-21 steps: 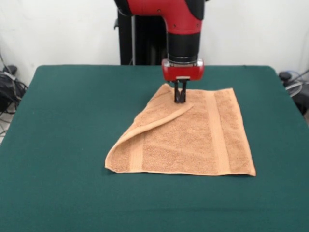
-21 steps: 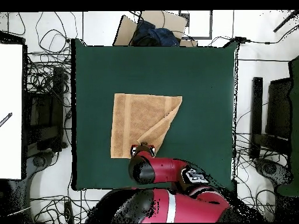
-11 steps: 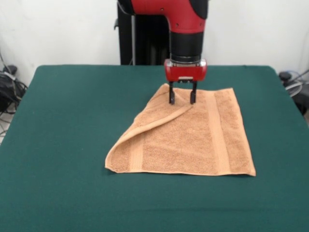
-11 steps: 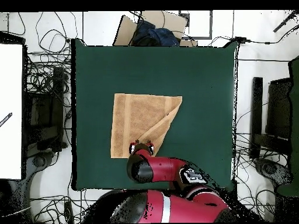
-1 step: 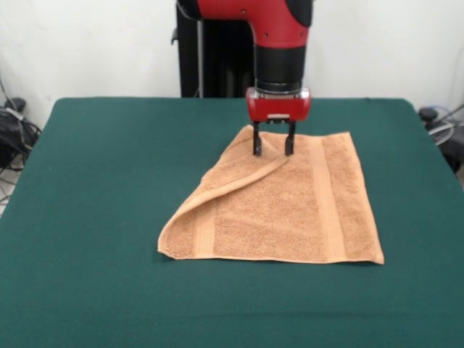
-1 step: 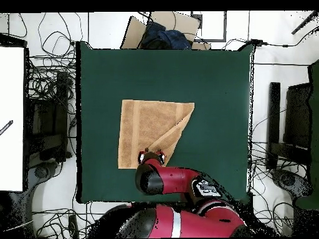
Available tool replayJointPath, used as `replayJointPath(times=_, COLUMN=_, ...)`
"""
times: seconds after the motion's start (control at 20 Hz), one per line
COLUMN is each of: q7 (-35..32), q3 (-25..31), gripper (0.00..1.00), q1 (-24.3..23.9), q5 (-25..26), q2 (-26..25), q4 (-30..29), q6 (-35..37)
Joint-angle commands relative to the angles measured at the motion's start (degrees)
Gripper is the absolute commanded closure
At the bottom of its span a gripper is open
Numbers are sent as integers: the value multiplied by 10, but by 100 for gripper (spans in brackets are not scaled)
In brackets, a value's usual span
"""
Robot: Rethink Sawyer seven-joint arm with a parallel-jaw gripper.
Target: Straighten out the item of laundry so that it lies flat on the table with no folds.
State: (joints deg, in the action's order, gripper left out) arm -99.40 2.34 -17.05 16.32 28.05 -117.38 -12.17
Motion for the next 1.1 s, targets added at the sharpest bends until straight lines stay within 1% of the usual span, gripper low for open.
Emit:
replayJointPath(times=0.05, q7=-108, q3=-19, gripper=0, q1=16, q5=-36, q2=-52, q4=55, q6=-49)
replayJointPath(times=0.1, q7=-107, q3=-16, gripper=0, q1=13, q5=-34, q2=-65, q4=63, q6=-56)
replayJointPath(times=0.7, q7=-102, q3=-20, gripper=0, q1=14, q5=-38, q2=-64, q4=63, q6=-63)
replayJointPath(times=0.9, q7=-97, q3=-12, gripper=0, q1=7, q5=-25, q2=-69, q4=68, q6=-69)
replayJointPath(times=0.95, q7=-93, q3=-9, gripper=100, q1=4, q5=-20, q2=-69, q4=70, q6=-69)
replayJointPath(times=1.1, q7=-93, q3=-17, gripper=100, q1=11, q5=-21, q2=-70, q4=69, q6=-76)
